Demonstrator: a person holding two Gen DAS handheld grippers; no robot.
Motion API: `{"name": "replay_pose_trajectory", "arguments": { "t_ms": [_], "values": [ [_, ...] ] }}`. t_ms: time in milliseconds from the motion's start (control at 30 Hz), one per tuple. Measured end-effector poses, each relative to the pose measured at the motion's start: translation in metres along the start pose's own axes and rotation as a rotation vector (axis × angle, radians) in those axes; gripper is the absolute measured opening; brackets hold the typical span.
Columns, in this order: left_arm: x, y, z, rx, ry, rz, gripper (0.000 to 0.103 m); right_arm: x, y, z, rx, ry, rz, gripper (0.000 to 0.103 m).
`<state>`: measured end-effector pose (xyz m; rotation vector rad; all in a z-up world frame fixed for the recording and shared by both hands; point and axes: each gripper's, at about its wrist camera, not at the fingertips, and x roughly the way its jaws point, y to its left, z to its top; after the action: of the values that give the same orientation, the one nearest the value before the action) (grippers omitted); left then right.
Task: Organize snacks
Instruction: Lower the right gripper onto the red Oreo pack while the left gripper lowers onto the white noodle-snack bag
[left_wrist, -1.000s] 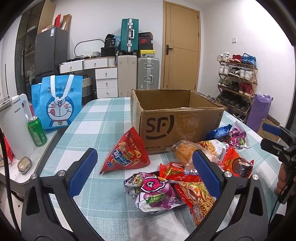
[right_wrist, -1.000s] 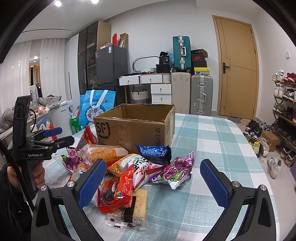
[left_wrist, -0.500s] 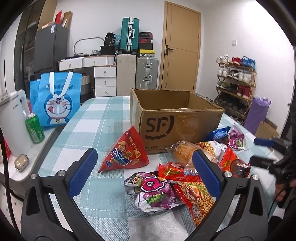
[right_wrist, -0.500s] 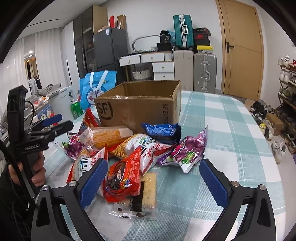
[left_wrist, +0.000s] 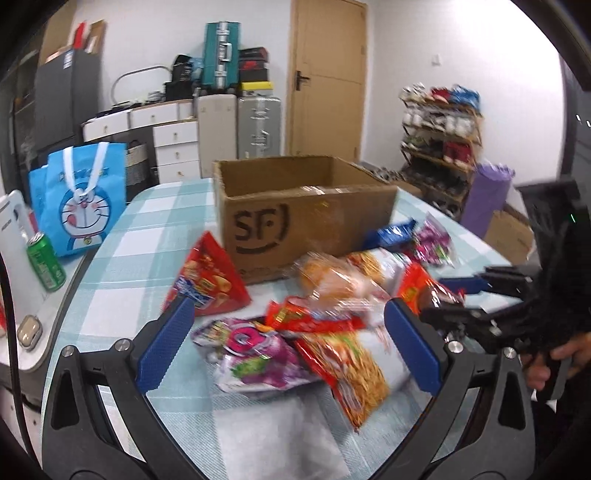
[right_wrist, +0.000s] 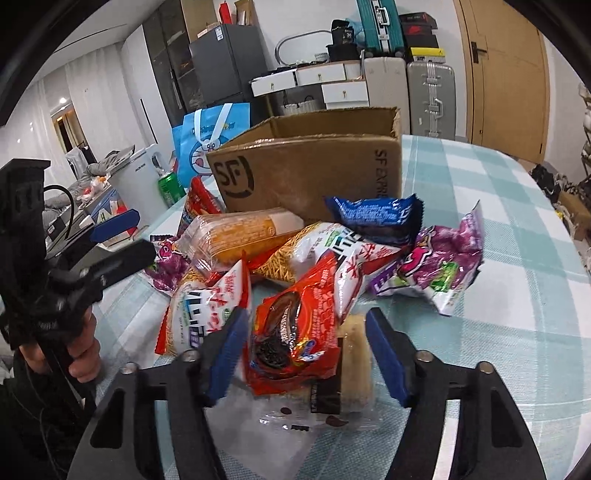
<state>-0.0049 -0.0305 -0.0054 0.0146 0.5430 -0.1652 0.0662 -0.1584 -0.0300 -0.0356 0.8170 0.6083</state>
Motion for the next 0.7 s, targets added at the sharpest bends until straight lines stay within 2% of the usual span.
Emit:
{"name": "replay_pose_trajectory", "arguments": {
  "t_ms": [133, 267, 700],
  "values": [
    [0.004, -0.015, -0.007, 0.053, 0.019, -0.002, 0.102, 0.002, 0.002, 0.0, 0.008, 0.002, 0.029, 0.053],
    [0.013, -0.02, -0.012, 0.065, 0.061, -0.039, 0.102, 0.001, 0.001, -0.001, 0.007, 0.003, 0.026, 0.038],
    [0.017, -0.033, -0.018, 0.133, 0.122, -0.085, 0.102, -0.016, -0.009, -0.008, 0.012, -0.013, 0.002, 0.035]
  ]
}}
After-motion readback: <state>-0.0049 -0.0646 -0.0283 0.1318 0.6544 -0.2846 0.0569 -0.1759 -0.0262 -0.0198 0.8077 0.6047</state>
